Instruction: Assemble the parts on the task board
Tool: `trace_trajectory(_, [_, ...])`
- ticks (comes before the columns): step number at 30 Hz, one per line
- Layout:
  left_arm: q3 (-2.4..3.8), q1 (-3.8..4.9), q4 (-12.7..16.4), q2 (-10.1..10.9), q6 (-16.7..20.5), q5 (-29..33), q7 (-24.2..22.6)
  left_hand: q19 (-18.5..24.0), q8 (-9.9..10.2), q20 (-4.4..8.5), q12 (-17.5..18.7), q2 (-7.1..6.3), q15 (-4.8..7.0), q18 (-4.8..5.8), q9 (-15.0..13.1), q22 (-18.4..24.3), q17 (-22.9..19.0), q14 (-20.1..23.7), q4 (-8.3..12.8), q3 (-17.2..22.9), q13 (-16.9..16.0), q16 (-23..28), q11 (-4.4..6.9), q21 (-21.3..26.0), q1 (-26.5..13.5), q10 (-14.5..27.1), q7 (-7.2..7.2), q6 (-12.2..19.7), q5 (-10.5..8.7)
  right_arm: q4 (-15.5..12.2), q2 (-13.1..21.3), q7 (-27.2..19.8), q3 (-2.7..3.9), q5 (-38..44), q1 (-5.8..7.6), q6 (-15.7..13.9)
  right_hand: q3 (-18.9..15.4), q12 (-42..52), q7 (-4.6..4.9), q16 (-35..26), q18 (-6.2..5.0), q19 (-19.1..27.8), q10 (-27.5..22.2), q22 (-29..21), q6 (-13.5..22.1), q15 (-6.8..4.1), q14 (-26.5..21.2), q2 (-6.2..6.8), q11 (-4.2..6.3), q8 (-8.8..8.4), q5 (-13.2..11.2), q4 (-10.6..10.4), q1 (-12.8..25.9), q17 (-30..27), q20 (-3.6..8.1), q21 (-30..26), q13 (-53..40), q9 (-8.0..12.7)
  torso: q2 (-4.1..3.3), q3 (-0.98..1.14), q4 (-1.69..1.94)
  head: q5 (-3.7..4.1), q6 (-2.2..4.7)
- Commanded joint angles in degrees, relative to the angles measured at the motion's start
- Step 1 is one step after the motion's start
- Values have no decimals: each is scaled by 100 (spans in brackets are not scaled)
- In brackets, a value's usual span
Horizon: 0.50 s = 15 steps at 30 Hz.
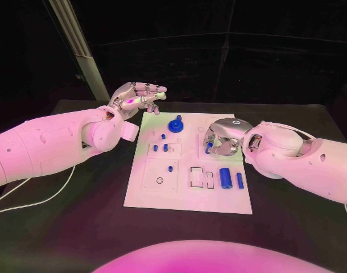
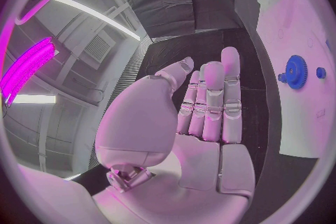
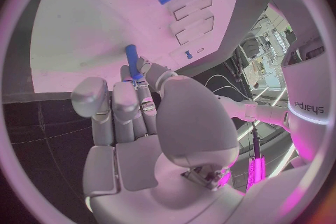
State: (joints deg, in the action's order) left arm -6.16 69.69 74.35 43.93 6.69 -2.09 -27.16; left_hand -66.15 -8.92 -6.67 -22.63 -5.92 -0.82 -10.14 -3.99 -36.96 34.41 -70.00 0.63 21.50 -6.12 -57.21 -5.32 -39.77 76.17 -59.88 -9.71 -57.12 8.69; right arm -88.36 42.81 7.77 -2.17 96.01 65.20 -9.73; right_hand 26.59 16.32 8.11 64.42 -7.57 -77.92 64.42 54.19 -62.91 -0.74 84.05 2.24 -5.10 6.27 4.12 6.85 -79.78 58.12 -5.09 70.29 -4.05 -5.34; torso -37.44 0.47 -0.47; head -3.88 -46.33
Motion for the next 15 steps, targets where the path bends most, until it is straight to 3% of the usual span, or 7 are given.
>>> trace_trajectory(1, [1,9,2,4,-80,9,-11,-38,-38,7,-30,68,-2,-33,9,9,-5,22,-3,-30,-7,34,-20,19,0,38,1,39,-16,-100,71,-190,5,-69,12,-447,38,22,0,23,111,-21,169,7,-31,-43,149,-62,132,29,-8,-10,-82,11,19,20,-12,-4,4,-4,3,-11,-14])
trace_trajectory(8, [1,9,-3,6,-77,9,-12,-38,-38,7,-30,68,-2,-33,9,9,-5,22,-3,-30,-7,34,-20,19,0,38,1,39,-16,-551,349,-264,17,-207,17,-701,89,15,5,30,112,-20,176,20,-31,-45,143,-19,130,19,17,25,-72,0,26,33,-10,1,10,-4,7,-31,-11])
trace_trajectory(15, [1,9,-11,-6,-77,8,-14,-38,-38,7,-30,68,-2,-33,9,9,-5,22,-3,-30,-7,34,-20,19,0,38,1,39,-16,-969,313,-388,22,-296,19,-846,149,-2,17,57,114,-16,168,32,-16,-41,140,18,120,-2,82,52,-51,8,27,46,-7,12,-1,0,4,-58,-6])
